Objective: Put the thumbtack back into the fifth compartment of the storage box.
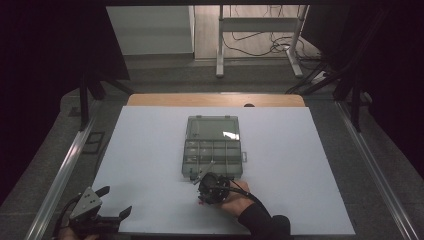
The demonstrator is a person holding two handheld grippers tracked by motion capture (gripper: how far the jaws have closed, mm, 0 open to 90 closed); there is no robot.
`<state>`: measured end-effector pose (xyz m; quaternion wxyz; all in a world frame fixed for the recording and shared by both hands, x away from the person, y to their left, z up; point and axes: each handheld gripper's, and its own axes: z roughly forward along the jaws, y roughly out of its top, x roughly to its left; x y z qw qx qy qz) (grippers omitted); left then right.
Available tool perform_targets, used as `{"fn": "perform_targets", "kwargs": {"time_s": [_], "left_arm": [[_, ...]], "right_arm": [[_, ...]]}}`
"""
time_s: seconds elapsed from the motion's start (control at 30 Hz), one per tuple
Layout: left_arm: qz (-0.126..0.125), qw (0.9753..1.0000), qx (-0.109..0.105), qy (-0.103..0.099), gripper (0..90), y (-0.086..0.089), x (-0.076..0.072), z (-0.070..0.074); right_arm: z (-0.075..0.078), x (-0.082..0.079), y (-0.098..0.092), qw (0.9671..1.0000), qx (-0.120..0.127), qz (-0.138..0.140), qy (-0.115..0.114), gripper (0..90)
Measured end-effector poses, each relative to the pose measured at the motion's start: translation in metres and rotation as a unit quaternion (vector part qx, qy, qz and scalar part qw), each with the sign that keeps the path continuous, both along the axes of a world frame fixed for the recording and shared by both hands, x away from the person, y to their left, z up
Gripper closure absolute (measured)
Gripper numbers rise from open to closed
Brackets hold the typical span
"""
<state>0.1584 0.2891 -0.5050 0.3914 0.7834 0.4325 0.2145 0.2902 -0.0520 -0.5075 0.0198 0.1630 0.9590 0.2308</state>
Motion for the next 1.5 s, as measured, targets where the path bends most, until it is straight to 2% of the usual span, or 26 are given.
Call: {"fn": "perform_targets", "kwargs": {"time_s": [0.33, 0.67, 0.87, 1.2, 1.5], "left_arm": [[-0.002, 1.0000, 0.004, 0.001, 2.7, -0.001, 0.000, 0.000], [-0.002, 1.0000, 0.005, 0.001, 2.7, -0.001, 0.000, 0.000], [-0.001, 1.0000, 0.005, 0.001, 2.7, -0.001, 0.000, 0.000], [0.000, 1.0000, 0.004, 0.002, 2.7, -0.001, 0.001, 0.000], [0.000, 1.0000, 0.004, 0.003, 2.7, -0.001, 0.001, 0.000]], "right_arm": [[0.012, 0.004, -0.008, 0.9992, 0.035, -0.017, -0.005, 82.9], [0.022, 0.008, -0.011, 0.9981, 0.054, -0.027, -0.015, 82.9], [0.027, 0.012, -0.011, 0.9970, 0.071, -0.030, -0.008, 82.8], [0.034, 0.016, -0.008, 0.9960, 0.079, -0.036, -0.019, 82.8], [0.041, 0.022, -0.005, 0.9949, 0.089, -0.043, -0.018, 82.8]]}}
